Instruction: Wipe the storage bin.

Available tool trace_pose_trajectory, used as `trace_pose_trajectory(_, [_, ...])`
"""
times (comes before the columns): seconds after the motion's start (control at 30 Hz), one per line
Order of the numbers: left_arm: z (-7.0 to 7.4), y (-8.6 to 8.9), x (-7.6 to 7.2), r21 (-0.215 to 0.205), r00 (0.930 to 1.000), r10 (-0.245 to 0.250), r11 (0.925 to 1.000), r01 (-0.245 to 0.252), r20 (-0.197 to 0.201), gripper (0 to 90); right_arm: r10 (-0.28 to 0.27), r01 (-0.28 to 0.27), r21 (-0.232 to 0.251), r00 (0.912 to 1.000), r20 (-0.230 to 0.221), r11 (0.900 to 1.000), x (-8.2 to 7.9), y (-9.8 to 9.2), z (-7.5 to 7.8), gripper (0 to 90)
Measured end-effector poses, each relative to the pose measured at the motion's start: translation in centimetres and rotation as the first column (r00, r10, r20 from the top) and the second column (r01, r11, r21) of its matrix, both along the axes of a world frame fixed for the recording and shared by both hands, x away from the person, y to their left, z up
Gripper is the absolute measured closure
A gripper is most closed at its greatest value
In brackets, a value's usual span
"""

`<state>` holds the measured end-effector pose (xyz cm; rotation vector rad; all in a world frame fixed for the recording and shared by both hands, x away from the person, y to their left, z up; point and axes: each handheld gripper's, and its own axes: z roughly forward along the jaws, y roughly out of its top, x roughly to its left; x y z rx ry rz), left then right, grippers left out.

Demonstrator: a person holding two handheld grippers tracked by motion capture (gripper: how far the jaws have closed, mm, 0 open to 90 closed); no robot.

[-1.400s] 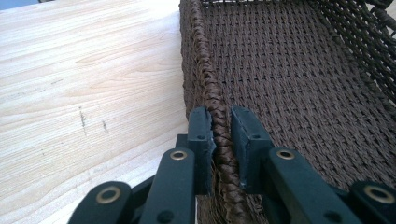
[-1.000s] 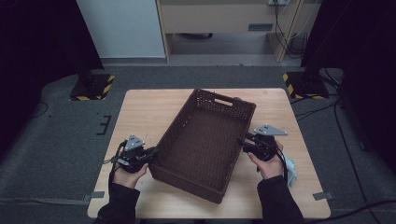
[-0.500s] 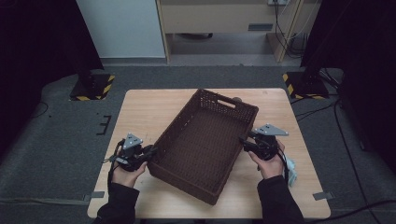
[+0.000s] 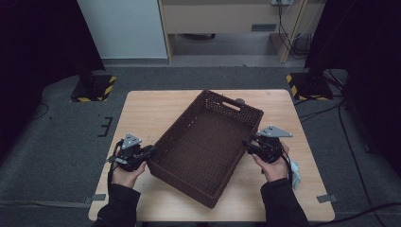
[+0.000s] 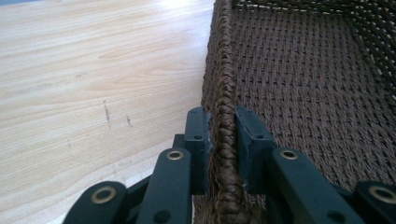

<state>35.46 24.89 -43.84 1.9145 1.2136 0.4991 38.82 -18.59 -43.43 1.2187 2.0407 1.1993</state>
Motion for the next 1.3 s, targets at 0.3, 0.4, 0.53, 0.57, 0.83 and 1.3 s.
trace_pose_trajectory(0.3, [0.0, -0.2, 0.3, 0.033, 0.9994, 0.034, 0.9989, -0.034, 0.005, 75.6, -0.026, 0.025, 0.008, 0.9994, 0.022, 1.0, 0.7, -0.1, -1.1, 50.2])
trace_pose_trajectory(0.4, [-0.1, 0.2, 0.8, 0.014, 0.999, 0.044, 0.9989, -0.044, 0.0, 74.0, -0.021, 0.021, 0.001, 0.9996, 0.02, 1.0, 0.6, 0.1, -1.1, 49.5])
trace_pose_trajectory(0.53, [-0.1, 0.3, 0.6, 0.009, 0.999, 0.043, 0.999, -0.043, 0.011, 71.5, -0.023, 0.023, 0.0, 0.9997, 0.007, 1.0, 0.6, 0.2, -1.0, 50.1])
trace_pose_trajectory(0.57, [0.0, 0.3, 0.5, 0.013, 0.9992, 0.039, 0.9991, -0.039, 0.012, 71.2, -0.025, 0.025, 0.0, 0.9997, 0.002, 1.0, 0.6, 0.2, -1.0, 50.3])
trace_pose_trajectory(0.83, [-0.1, 0.6, 0.9, 0.021, 0.9978, 0.065, 0.9976, -0.066, 0.01, 71.8, 0.003, -0.003, -0.018, 0.9994, -0.035, 1.0, 0.1, 0.2, -0.4, 50.5])
trace_pose_trajectory(1.3, [0.7, 1.5, 0.5, -0.024, 0.9942, 0.098, 0.995, -0.097, 0.044, 61.9, -0.051, 0.051, 0.002, 0.9987, -0.003, 0.999, 0.3, -0.4, -0.8, 47.3])
